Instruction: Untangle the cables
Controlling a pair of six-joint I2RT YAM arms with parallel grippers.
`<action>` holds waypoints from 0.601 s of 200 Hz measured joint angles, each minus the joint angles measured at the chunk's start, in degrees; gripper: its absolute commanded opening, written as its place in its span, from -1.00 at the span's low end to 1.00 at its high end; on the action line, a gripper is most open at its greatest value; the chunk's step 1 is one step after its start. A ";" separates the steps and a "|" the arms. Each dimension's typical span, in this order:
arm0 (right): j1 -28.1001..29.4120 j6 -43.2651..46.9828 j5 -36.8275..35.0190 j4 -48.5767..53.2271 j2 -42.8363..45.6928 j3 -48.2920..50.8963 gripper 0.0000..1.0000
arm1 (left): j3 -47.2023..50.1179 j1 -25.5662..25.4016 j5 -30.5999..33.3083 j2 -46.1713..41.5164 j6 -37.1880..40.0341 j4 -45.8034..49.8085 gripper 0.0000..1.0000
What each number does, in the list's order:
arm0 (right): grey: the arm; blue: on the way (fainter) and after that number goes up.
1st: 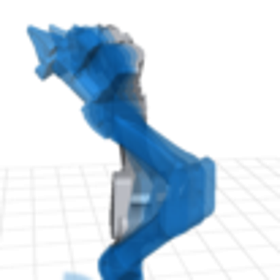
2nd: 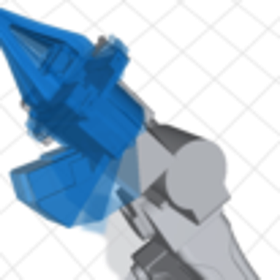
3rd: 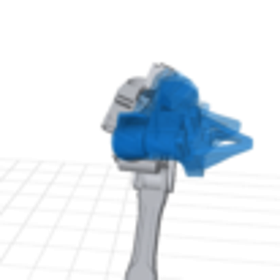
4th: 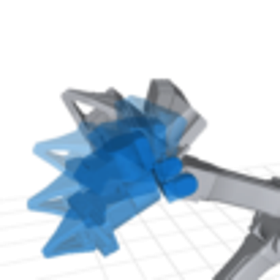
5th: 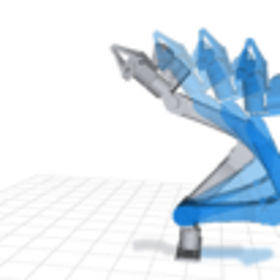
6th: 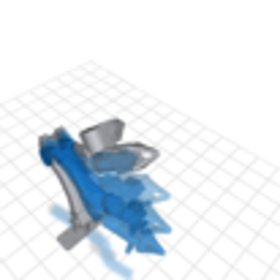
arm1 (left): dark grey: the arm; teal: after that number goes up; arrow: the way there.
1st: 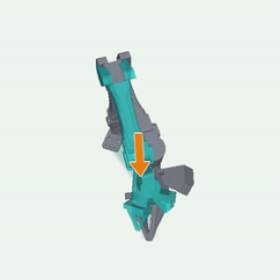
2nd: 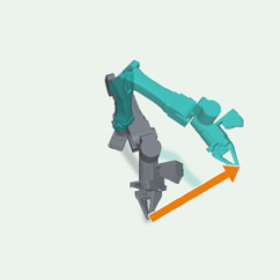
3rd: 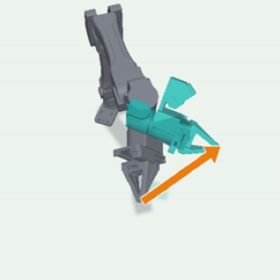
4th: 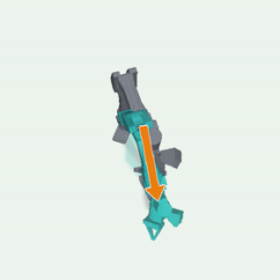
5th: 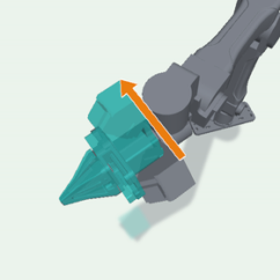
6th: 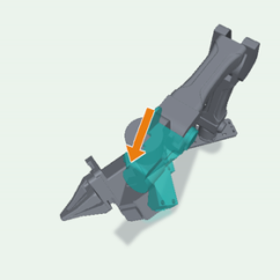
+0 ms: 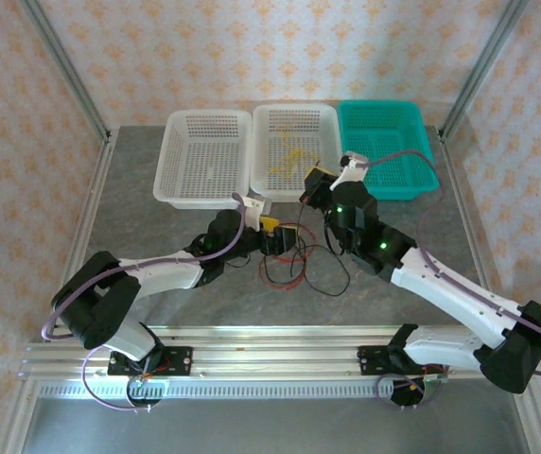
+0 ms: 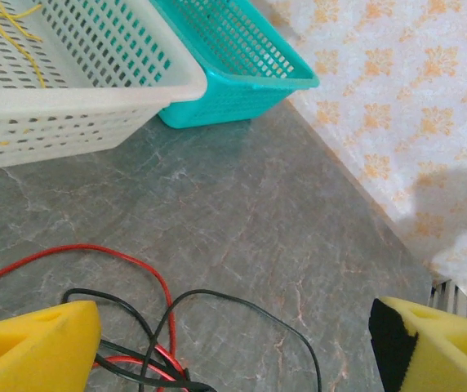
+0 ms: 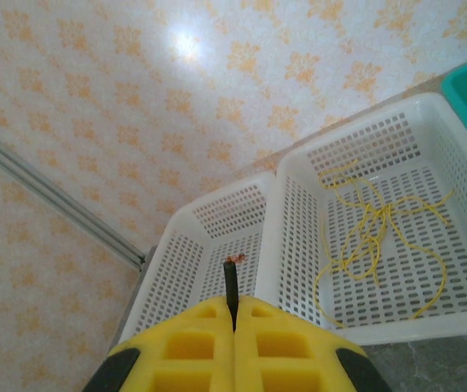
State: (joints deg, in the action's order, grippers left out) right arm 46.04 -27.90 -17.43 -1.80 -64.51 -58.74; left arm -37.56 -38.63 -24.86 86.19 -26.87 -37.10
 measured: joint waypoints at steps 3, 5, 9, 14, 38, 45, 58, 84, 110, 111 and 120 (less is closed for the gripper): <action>0.00 0.00 -0.22 0.17 0.15 -0.26 -1.00 | 0.00 -0.07 0.04 0.07 0.00 -0.02 0.73; 0.00 -0.04 -0.37 0.26 0.24 -0.42 -1.00 | 0.00 -0.11 0.04 0.11 0.00 -0.04 0.73; 0.00 -0.07 -0.61 0.37 0.52 -0.63 -1.00 | 0.00 -0.28 0.07 0.15 0.00 -0.04 0.73; 0.02 -0.22 -0.85 0.48 0.94 -0.76 -1.00 | 0.00 -0.39 0.22 0.24 0.02 -0.07 0.73; -0.11 -0.22 -1.70 0.94 3.43 -1.18 -1.00 | 0.00 -0.76 1.20 1.33 0.13 -0.09 0.73; -0.13 -0.24 -1.79 0.96 4.02 -1.36 -1.00 | 0.00 -0.76 1.55 1.90 0.24 -0.07 0.73; -0.15 -0.22 -1.92 1.01 4.85 -2.25 -1.00 | 0.00 -0.76 2.21 3.15 0.26 -0.07 0.73; -0.15 -0.13 -1.88 0.96 5.92 -4.85 -1.00 | 0.00 -0.76 3.50 5.86 0.44 -0.04 0.73; -0.15 0.28 -1.92 0.96 6.84 -7.17 -1.00 | 0.00 -0.76 4.59 8.02 0.44 -0.04 0.73; -0.15 0.35 -1.90 0.96 6.86 -7.32 -1.00 | 0.00 -0.76 4.61 8.09 0.42 -0.04 0.73; -0.15 0.68 -1.92 1.01 6.95 -8.24 -1.00 | 0.00 -0.76 4.83 8.72 0.42 -0.04 0.73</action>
State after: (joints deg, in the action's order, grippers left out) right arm 45.89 -27.22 -19.35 -0.80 -57.56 -66.98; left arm -37.56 -39.40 -20.03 94.91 -26.46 -37.15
